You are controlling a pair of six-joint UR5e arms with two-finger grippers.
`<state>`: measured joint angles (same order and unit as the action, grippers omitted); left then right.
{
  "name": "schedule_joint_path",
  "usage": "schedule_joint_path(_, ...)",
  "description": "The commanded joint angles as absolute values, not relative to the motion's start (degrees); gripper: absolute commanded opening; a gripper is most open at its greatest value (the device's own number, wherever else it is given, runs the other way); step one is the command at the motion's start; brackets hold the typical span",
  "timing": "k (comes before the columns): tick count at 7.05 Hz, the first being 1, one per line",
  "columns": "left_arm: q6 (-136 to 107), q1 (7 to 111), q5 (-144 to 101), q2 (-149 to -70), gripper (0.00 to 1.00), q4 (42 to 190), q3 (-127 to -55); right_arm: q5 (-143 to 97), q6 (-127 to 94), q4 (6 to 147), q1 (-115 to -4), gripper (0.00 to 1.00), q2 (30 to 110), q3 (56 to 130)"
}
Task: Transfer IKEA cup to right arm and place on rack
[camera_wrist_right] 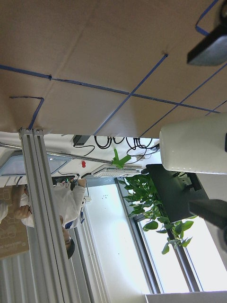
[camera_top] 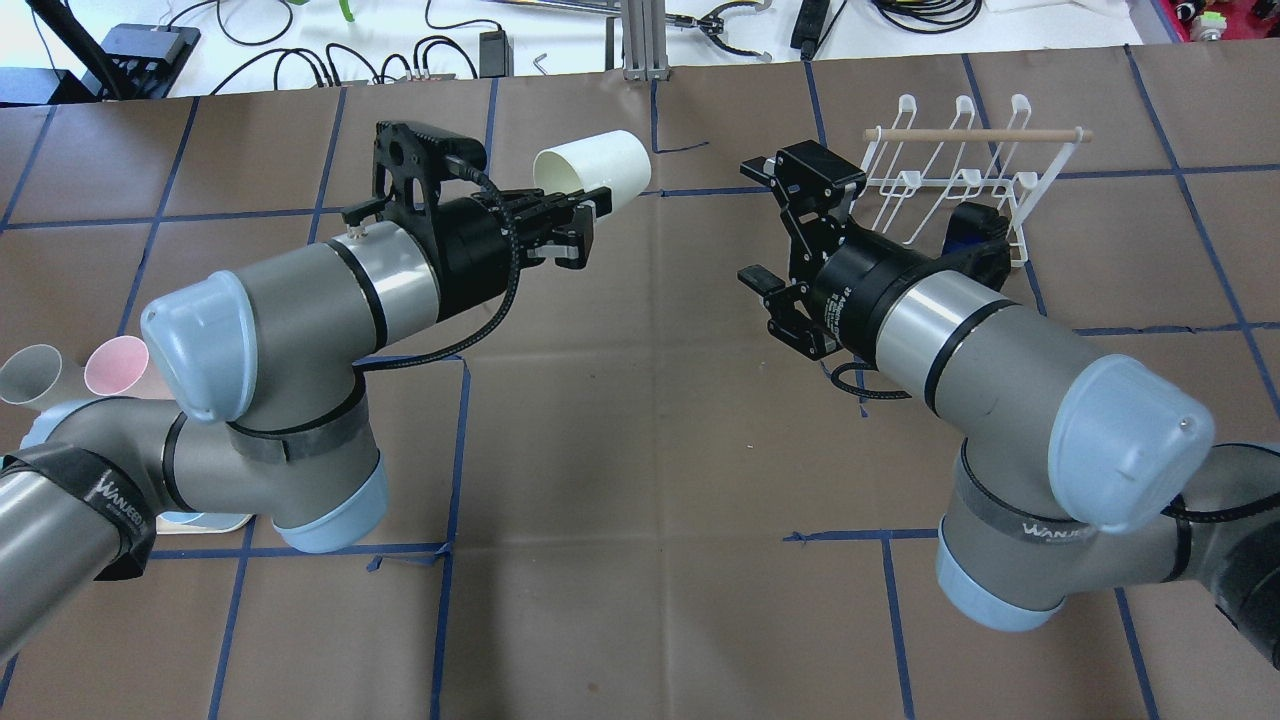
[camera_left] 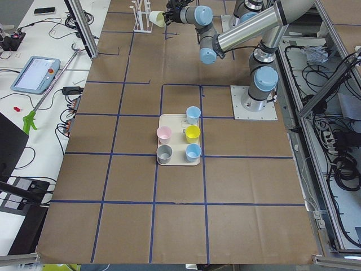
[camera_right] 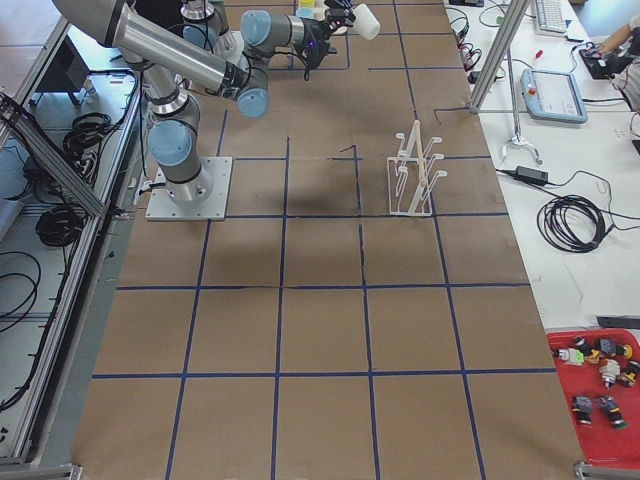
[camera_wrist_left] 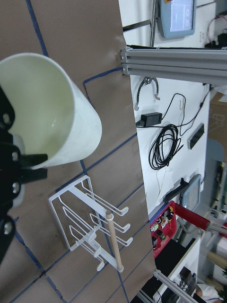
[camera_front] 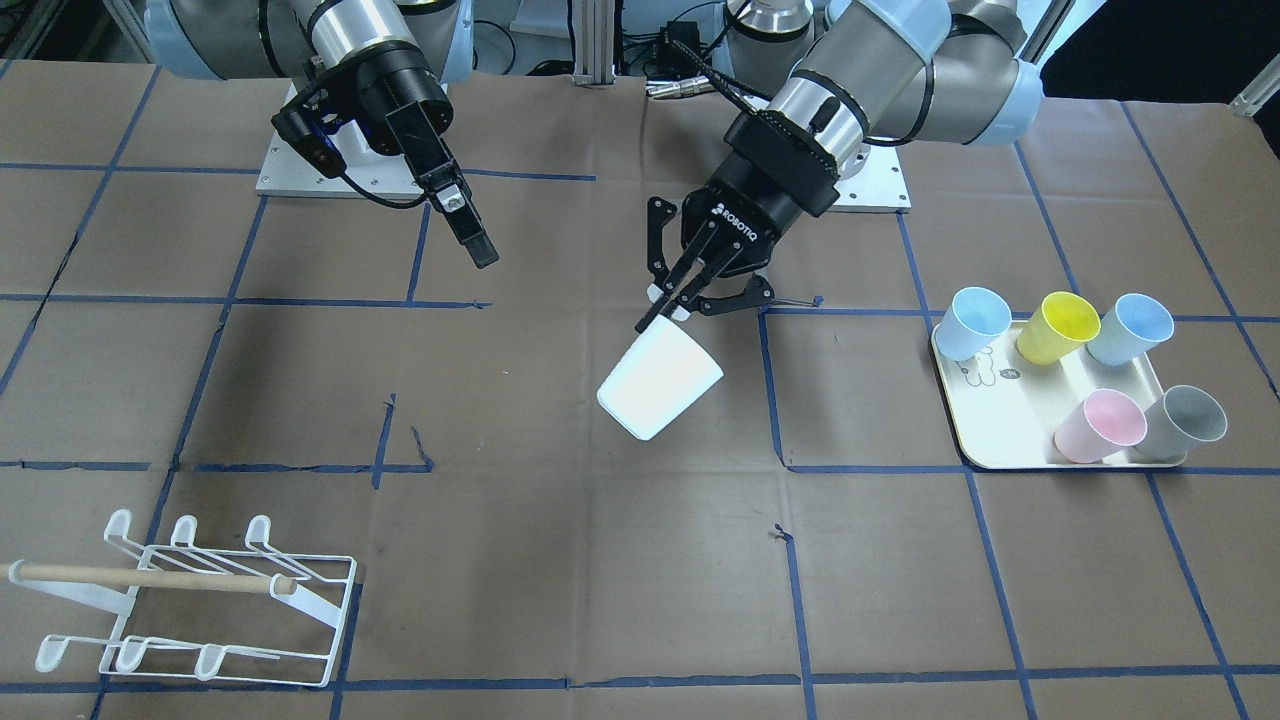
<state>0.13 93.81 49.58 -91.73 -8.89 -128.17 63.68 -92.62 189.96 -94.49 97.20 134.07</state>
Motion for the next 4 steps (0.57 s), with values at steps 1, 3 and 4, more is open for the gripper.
schedule_joint_path(1, -0.4, 94.3, 47.2, -91.6, 0.00, -12.3, -130.4, 63.0, -92.6, 189.6, -94.6, 1.00, 95.5, 133.9)
schedule_joint_path(3, -0.3, 95.3, 46.7, -91.7, 0.00, -12.3, -130.6, 61.3, -91.4, 189.3, -94.7, 1.00, 93.7, 133.2)
schedule_joint_path(4, -0.3, 95.4, 46.7, -91.7, 0.00, -12.3, -130.6, 59.9, -87.8, 189.4, -95.6, 1.00, 92.8, 133.0)
